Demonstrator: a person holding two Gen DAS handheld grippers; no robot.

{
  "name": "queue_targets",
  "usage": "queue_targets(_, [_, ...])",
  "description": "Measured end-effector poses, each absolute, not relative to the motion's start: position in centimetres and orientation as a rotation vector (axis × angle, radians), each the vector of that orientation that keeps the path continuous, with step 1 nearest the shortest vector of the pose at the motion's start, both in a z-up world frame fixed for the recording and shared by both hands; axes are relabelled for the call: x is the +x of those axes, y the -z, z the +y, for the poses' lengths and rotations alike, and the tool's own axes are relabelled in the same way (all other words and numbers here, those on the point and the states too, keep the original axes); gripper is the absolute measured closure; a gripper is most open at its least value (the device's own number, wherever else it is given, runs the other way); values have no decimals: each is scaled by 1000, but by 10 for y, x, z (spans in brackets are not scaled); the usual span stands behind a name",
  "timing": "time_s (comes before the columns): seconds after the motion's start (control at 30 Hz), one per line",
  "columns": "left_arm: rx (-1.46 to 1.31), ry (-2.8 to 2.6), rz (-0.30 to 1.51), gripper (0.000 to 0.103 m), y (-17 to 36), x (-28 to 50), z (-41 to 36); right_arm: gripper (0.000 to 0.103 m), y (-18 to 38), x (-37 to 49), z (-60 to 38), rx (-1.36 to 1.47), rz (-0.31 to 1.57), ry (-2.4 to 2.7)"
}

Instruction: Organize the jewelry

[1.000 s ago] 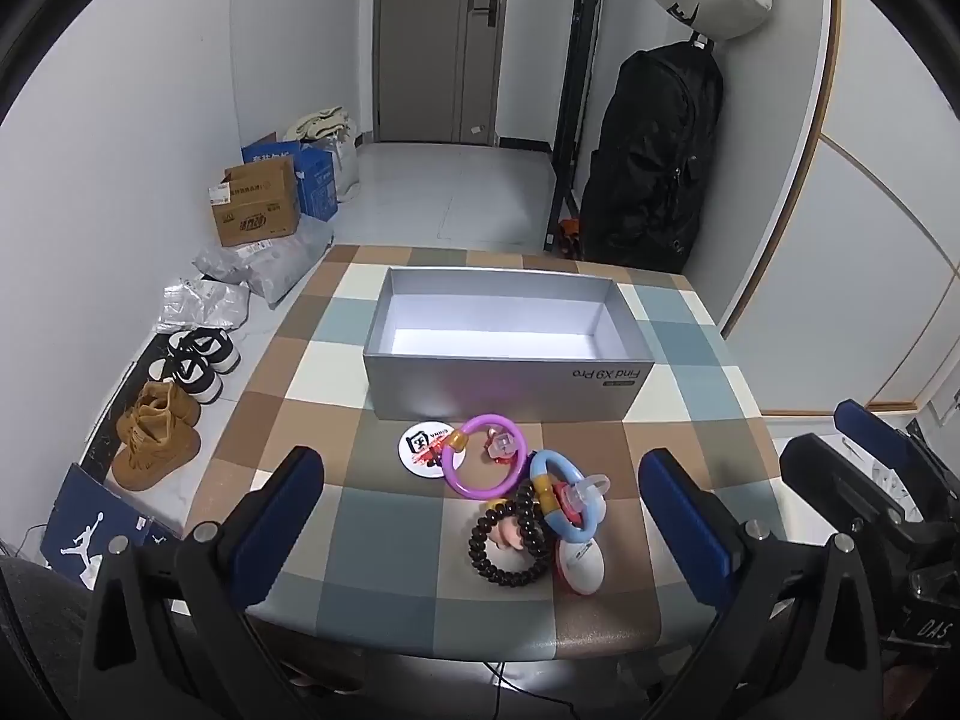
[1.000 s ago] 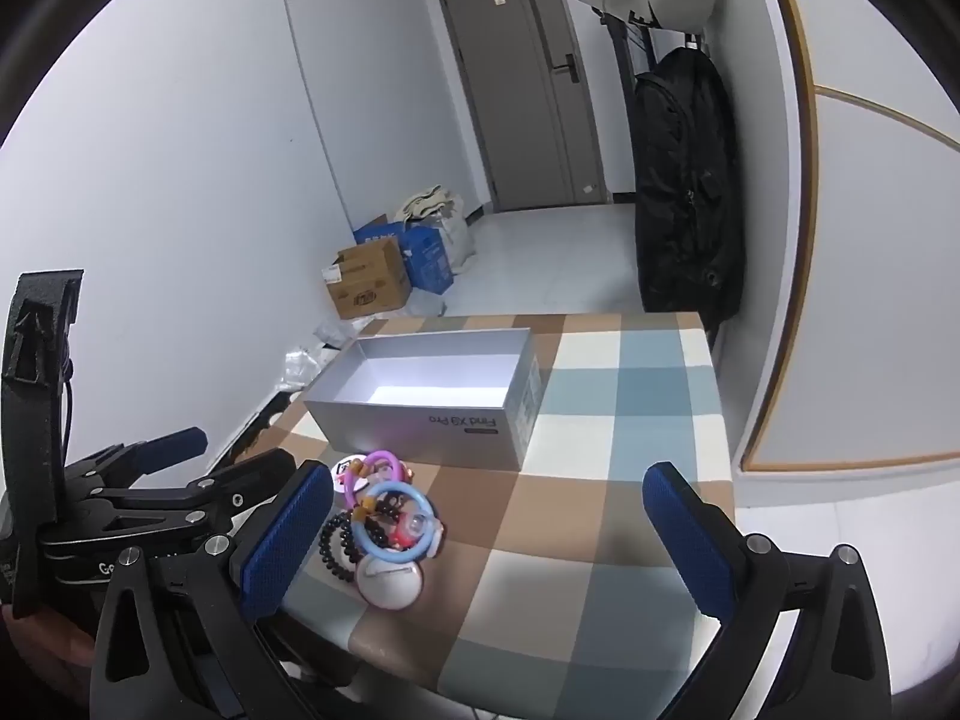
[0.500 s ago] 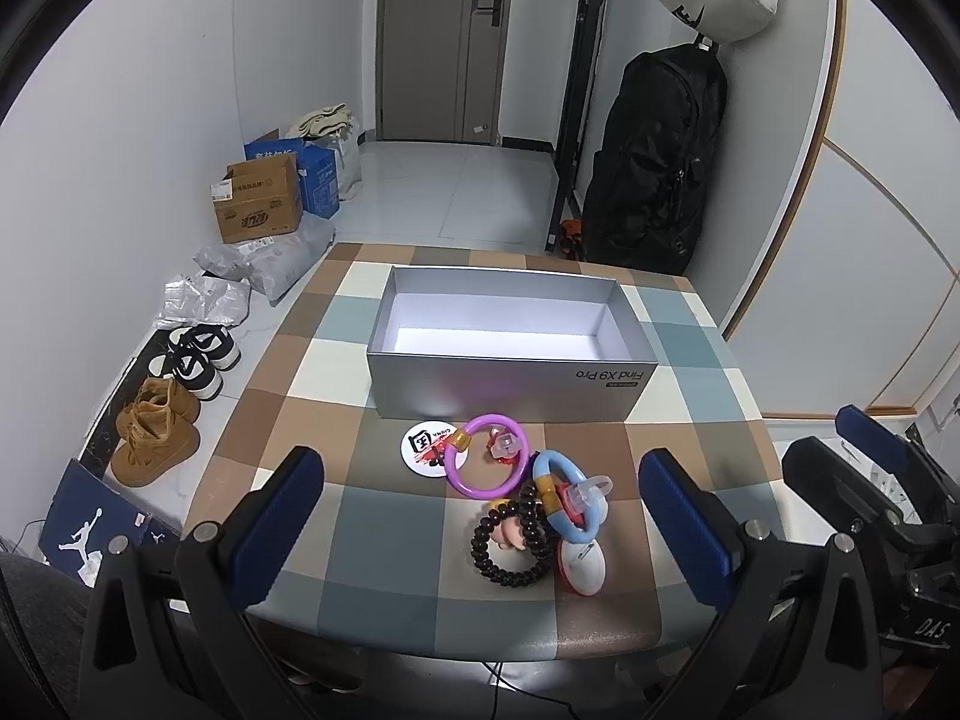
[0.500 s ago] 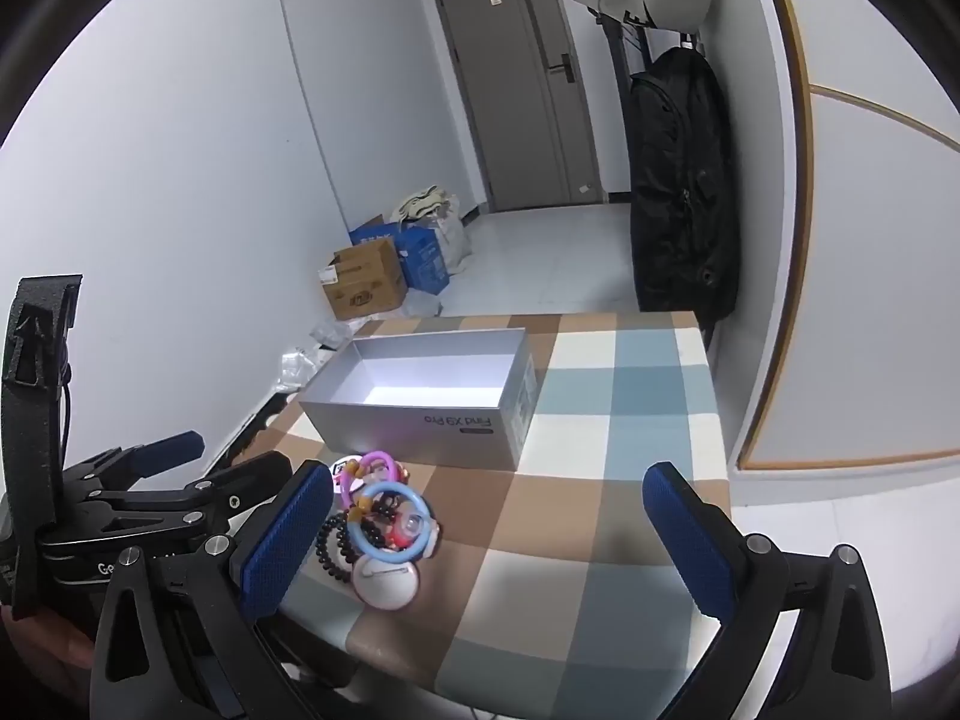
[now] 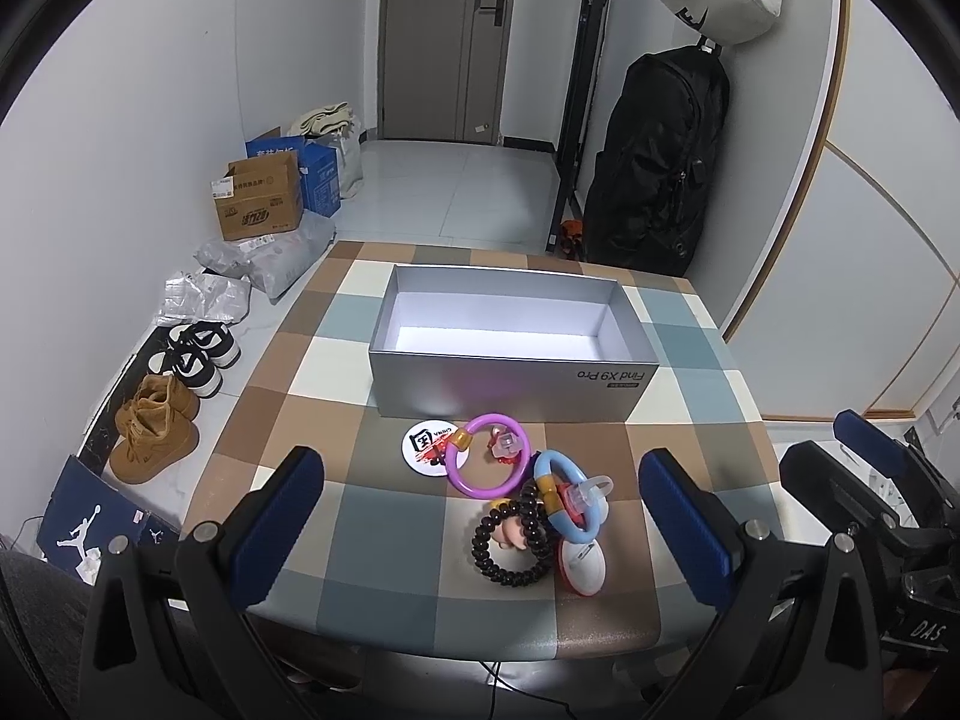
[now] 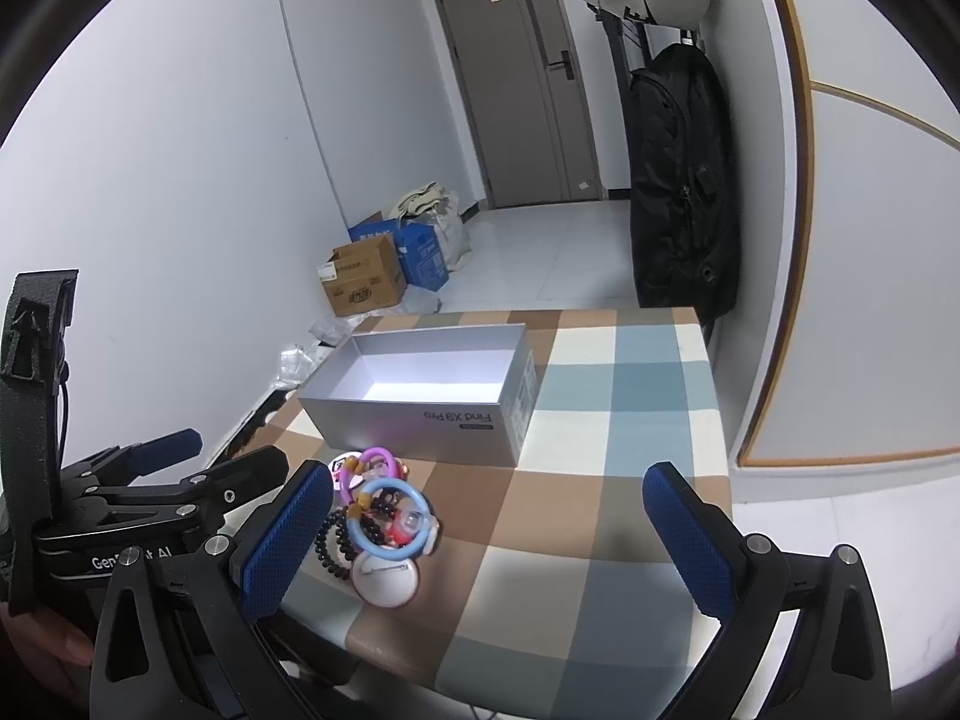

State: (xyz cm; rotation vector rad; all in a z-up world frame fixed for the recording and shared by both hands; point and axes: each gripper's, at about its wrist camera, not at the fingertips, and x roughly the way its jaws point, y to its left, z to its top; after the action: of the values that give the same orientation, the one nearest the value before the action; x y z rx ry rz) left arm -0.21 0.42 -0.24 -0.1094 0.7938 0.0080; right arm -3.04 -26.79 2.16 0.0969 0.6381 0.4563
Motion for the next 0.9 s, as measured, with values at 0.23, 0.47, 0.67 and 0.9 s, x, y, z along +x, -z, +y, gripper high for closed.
queue_targets(0.23, [-111, -8, 794, 1, 1, -2, 3, 0, -21, -31, -267, 95, 640, -456])
queue_targets(0.47, [-115, -3, 795, 1, 1, -1, 4, 0, -22, -31, -268, 98, 643, -455])
queue_targets(0.67, [-116, -4, 797, 1, 1, -1, 4, 0, -22, -30, -268, 98, 645, -455])
queue_targets(0.9, [-117, -2, 803, 1, 1, -1, 5, 0, -22, -31, -267, 87, 644, -458])
